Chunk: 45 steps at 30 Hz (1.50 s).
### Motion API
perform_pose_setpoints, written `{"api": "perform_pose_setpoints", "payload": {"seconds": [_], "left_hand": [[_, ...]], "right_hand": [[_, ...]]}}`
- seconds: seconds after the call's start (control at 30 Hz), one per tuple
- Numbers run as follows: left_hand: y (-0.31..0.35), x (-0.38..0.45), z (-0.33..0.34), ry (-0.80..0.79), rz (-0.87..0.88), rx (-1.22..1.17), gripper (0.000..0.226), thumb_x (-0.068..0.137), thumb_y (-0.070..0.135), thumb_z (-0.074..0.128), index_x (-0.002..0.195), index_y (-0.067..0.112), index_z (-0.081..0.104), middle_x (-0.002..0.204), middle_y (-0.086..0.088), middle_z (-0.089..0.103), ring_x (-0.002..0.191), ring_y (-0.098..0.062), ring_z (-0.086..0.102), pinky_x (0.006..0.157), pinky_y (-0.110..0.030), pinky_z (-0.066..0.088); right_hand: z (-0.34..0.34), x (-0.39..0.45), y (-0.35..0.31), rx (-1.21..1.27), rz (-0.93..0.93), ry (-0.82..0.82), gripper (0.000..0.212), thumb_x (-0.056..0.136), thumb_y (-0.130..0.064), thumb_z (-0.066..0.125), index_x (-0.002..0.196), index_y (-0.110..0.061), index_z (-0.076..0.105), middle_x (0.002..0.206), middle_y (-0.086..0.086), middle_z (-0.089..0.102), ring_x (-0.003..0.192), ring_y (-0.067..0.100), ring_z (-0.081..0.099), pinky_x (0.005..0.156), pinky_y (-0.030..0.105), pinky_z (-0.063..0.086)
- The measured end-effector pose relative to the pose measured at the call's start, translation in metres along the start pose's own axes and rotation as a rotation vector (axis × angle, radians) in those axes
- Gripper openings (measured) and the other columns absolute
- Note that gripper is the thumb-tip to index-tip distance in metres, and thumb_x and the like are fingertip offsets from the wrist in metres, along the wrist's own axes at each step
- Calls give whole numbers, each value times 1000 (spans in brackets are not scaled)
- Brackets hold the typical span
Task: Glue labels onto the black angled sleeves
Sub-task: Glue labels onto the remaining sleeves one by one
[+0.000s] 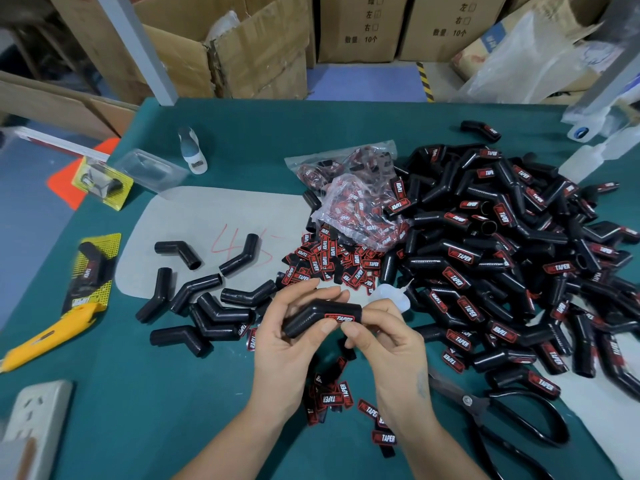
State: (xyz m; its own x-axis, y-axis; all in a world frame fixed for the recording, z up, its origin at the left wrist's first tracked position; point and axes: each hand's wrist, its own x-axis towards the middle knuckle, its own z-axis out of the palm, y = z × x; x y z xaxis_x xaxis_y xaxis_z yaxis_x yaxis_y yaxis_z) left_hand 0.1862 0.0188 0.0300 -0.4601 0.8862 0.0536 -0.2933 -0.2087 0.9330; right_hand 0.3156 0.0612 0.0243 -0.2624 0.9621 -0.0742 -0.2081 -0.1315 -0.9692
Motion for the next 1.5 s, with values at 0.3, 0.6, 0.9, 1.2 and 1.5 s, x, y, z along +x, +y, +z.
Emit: {"api": "perform_pose_setpoints", "payload": {"seconds": [0.3,0.6,0.9,1.2,1.5], "left_hand": [[0,1,-3,-70,-64,-29,33,89,15,78,121,18,73,128,-16,73,123,-35,68,102,-39,55],[12,9,-13,-198,20,399,27,90,31,72,113,46,72,97,6,76,79,-16,76,80,-26,60],[11,11,-19,-270,12,343,29,92,22,73,116,38,75,97,-2,77,79,-18,77,79,-24,60],[14,14,-20,-278,24,328,27,92,15,76,115,29,77,96,-7,73,74,-17,73,77,-24,57],[14,14,-21,-269,-69,240,25,90,19,76,115,21,78,94,-13,73,76,-21,71,78,-30,58]], "right_hand": [[-4,3,2,10,-4,9,41,69,-57,91,76,-19,80,82,-5,59,69,10,57,66,19,48],[-10,6,2,-65,-39,12,18,76,-31,86,76,-15,78,83,-2,57,74,13,57,68,26,49],[-8,6,-1,24,-53,-59,28,77,-7,82,76,17,68,84,16,53,72,9,70,72,20,57],[-11,7,1,15,-15,-53,27,78,-2,84,83,20,67,86,17,52,72,13,68,73,25,58],[-13,8,-3,-39,29,-83,27,80,-22,84,83,3,75,90,20,53,78,45,60,78,58,54]]}}
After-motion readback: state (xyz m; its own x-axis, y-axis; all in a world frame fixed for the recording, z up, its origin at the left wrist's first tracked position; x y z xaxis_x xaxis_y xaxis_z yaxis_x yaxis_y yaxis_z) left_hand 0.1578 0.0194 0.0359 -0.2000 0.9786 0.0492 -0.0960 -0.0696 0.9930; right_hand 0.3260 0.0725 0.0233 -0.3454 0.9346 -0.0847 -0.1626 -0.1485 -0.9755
